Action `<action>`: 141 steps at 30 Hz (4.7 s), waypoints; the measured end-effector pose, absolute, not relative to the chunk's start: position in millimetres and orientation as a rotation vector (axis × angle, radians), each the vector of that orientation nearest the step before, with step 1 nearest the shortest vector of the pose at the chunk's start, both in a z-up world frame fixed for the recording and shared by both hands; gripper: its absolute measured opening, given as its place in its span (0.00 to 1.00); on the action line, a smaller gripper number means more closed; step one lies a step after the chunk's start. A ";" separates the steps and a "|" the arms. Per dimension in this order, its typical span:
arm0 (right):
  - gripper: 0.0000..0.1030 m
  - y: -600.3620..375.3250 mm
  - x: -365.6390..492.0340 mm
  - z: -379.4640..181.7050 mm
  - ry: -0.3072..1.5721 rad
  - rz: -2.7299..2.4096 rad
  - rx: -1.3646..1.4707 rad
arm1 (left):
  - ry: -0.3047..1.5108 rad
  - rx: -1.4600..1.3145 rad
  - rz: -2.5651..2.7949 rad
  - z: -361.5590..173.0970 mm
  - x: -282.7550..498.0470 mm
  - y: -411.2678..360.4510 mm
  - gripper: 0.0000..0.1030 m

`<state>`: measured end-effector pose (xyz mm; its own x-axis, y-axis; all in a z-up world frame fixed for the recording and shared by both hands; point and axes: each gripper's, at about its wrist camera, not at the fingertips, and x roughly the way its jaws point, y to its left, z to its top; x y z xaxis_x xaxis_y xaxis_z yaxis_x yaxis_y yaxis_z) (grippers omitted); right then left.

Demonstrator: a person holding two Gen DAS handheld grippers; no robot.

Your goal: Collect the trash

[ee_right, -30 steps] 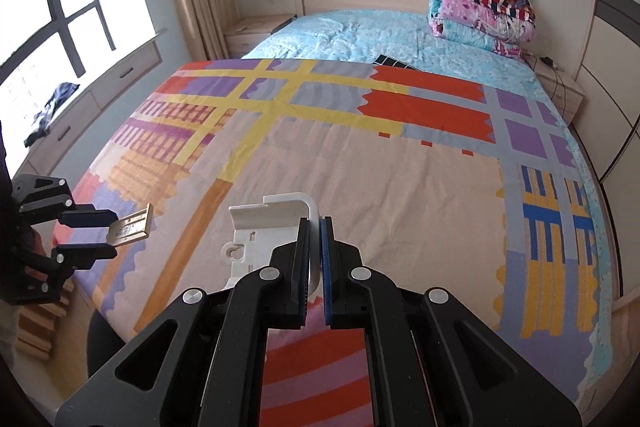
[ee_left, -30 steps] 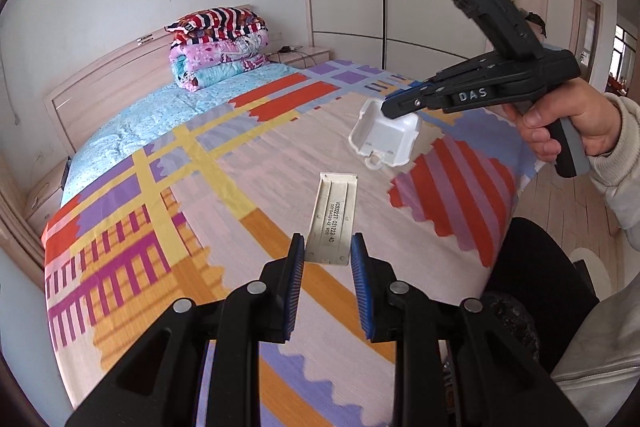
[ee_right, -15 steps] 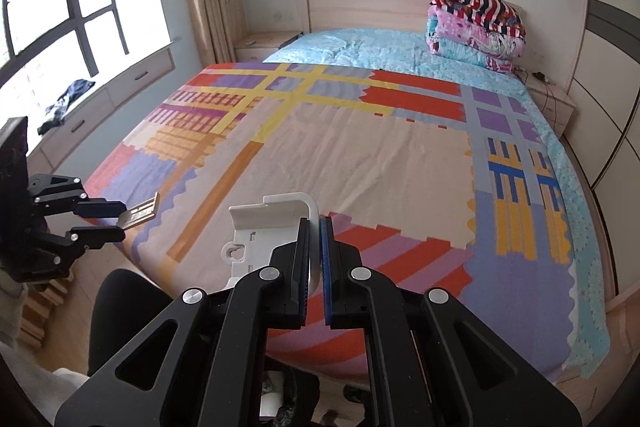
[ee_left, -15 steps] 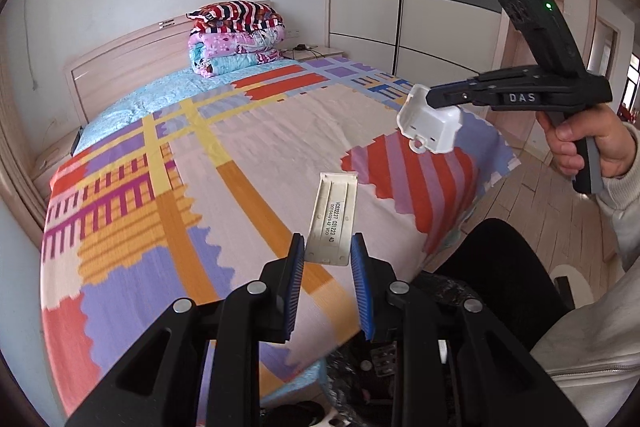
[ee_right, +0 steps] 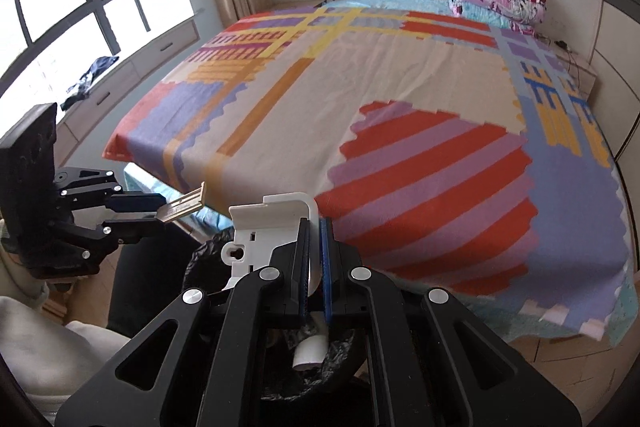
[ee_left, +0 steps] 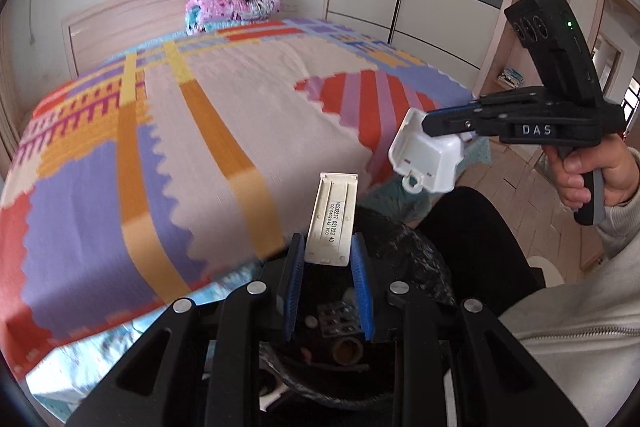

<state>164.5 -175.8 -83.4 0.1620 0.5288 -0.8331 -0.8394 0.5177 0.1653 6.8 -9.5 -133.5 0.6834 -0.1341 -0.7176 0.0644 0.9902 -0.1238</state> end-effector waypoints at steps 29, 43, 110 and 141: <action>0.10 -161.4 111.2 -238.3 1.321 0.931 -0.614 | 1.227 -0.240 -0.109 -274.5 24.5 -37.4 0.23; 0.38 -169.5 111.6 -212.6 1.272 0.943 -0.551 | 1.159 -0.269 -0.128 -250.0 20.3 -40.5 0.47; 0.88 -188.1 77.1 -79.3 1.182 1.100 -0.510 | 0.908 -0.201 -0.159 -109.7 -16.7 -65.7 0.91; 0.88 -195.9 85.1 -71.4 1.151 1.071 -0.483 | 0.908 -0.230 -0.166 -114.5 -15.7 -62.0 0.91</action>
<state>85.2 -195.9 -71.4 0.0190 0.4289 -0.9031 -0.8699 0.4524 0.1966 -15.7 -62.0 -114.5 0.6051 -0.2389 -0.7595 0.0451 0.9627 -0.2668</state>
